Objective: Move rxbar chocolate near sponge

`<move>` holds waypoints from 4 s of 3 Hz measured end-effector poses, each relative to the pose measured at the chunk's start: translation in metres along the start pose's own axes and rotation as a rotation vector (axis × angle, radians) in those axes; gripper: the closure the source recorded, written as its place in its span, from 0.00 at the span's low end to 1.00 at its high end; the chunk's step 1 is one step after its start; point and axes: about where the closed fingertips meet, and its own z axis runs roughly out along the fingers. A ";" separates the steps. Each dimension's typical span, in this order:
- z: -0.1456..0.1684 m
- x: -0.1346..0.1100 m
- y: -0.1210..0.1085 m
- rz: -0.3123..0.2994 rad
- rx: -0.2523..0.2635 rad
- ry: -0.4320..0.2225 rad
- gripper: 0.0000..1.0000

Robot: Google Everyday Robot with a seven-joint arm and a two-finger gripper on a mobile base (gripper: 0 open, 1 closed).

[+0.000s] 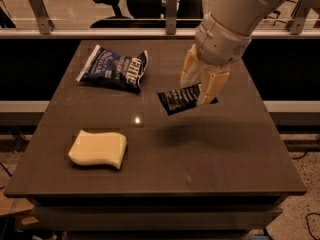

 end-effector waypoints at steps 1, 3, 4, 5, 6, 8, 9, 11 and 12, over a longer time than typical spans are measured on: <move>0.009 -0.011 0.007 0.039 -0.013 -0.016 1.00; 0.028 -0.031 0.024 0.107 -0.028 -0.044 1.00; 0.037 -0.043 0.033 0.153 -0.034 -0.057 1.00; 0.052 -0.052 0.041 0.183 -0.040 -0.089 1.00; 0.066 -0.063 0.051 0.215 -0.046 -0.122 1.00; 0.090 -0.093 0.076 0.262 -0.075 -0.123 1.00; 0.091 -0.093 0.076 0.262 -0.078 -0.123 0.82; 0.094 -0.093 0.075 0.261 -0.082 -0.124 0.36; 0.095 -0.094 0.075 0.261 -0.084 -0.124 0.13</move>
Offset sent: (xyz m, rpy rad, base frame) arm -0.0386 0.0232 -0.0262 0.0338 0.1006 -0.0939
